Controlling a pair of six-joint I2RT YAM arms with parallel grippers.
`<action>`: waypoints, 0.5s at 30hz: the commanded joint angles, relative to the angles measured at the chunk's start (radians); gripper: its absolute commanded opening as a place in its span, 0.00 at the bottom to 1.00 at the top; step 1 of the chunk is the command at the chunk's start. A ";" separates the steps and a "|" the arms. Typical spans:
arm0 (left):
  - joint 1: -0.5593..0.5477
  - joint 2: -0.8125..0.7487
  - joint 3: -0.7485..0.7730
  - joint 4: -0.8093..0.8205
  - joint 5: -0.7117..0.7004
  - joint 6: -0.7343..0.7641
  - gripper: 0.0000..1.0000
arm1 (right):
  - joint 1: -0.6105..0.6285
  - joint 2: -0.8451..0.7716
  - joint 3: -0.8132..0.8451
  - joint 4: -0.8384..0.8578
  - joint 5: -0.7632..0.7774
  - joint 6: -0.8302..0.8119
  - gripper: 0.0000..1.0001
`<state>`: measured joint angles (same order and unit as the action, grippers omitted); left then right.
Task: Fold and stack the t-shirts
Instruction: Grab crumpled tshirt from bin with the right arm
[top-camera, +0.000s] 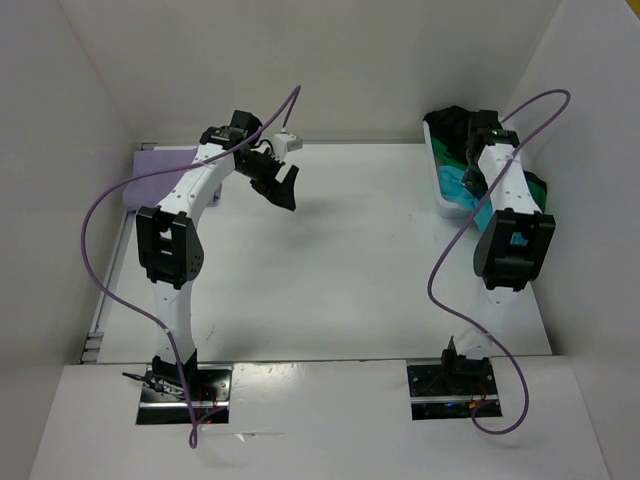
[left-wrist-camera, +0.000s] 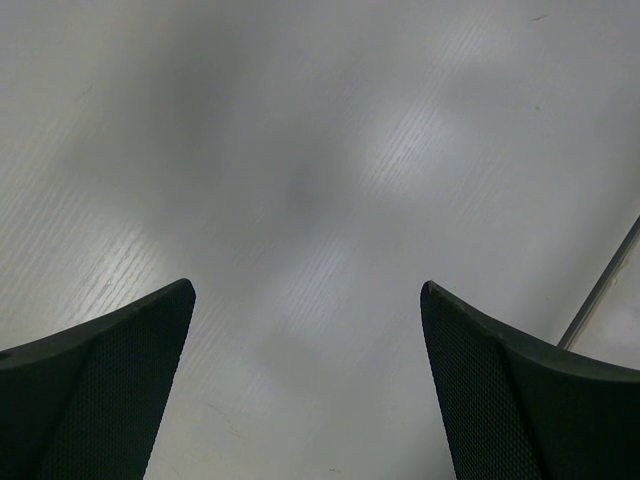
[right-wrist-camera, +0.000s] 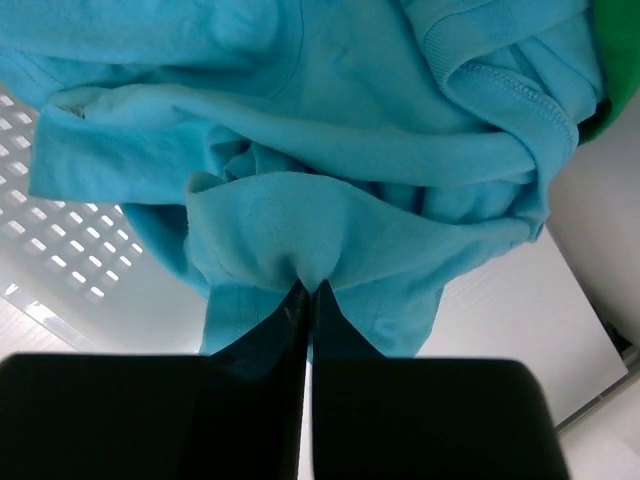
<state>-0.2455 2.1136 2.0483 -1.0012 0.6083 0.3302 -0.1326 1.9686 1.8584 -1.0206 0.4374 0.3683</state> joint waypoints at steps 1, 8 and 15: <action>0.005 -0.032 -0.010 0.007 0.028 -0.008 1.00 | 0.002 -0.011 0.053 0.034 0.015 0.000 0.00; 0.005 -0.050 -0.010 0.007 0.001 -0.008 1.00 | 0.042 -0.205 0.152 0.057 0.026 -0.031 0.00; 0.005 -0.119 -0.051 0.019 -0.062 -0.017 1.00 | 0.319 -0.348 0.478 0.123 0.295 -0.129 0.00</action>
<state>-0.2451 2.0850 2.0140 -0.9977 0.5655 0.3286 0.0620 1.7821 2.2040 -1.0004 0.5663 0.3050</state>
